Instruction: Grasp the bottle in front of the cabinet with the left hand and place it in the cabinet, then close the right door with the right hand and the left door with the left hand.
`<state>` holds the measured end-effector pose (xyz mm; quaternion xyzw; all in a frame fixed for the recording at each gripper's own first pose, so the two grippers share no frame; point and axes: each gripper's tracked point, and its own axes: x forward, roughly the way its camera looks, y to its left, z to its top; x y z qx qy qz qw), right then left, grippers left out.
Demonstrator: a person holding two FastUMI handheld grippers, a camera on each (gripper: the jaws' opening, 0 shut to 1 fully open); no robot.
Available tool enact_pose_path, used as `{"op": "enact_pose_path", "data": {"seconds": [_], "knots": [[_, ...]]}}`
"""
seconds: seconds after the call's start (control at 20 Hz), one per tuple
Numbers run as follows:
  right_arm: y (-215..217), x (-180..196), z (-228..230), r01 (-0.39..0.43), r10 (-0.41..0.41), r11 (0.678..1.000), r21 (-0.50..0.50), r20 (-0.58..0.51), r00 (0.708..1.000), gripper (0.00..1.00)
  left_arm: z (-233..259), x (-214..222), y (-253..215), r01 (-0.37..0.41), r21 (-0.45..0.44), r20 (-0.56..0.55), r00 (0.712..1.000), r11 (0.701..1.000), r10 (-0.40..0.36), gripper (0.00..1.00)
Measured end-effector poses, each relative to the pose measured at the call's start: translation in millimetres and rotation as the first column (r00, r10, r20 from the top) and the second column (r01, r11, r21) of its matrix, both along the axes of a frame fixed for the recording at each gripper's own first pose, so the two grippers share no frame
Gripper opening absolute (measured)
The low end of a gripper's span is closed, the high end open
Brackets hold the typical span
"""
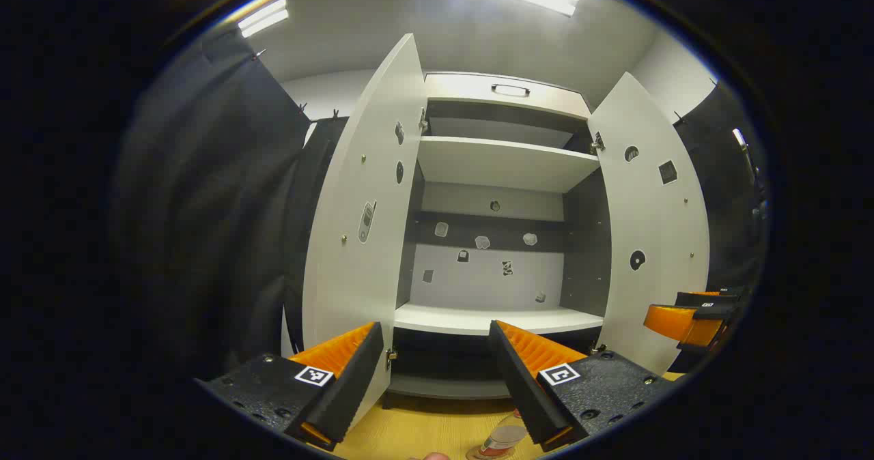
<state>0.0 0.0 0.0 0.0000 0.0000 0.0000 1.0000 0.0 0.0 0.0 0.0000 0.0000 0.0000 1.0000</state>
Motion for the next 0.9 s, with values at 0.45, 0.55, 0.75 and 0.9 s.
{"op": "enact_pose_path", "data": {"seconds": [0.45, 0.55, 0.75, 0.9], "knots": [[1.7, 0.8, -0.9, -0.002, 0.002, 1.000, 0.001, -0.002, 1.000, 0.97, -0.6, -0.2, 2.9, -0.007, -0.004, 0.001, 1.000, 1.000, 0.007, 0.95], [2.3, 0.9, -0.9, -0.003, 0.003, 1.000, 0.001, -0.002, 1.000, 0.97, -0.4, -0.5, 4.1, -0.009, -0.005, 0.001, 1.000, 1.000, 0.009, 0.95], [2.0, 1.0, -1.0, -0.002, 0.002, 1.000, -0.001, -0.003, 1.000, 0.97, -0.2, -1.0, 5.1, -0.010, -0.007, -0.001, 1.000, 1.000, 0.010, 0.94], [2.4, 0.2, -0.8, -0.003, 0.003, 1.000, -0.001, -0.003, 1.000, 0.97, -2.0, -0.8, 6.0, -0.013, -0.015, -0.004, 1.000, 1.000, 0.013, 0.94]]}}
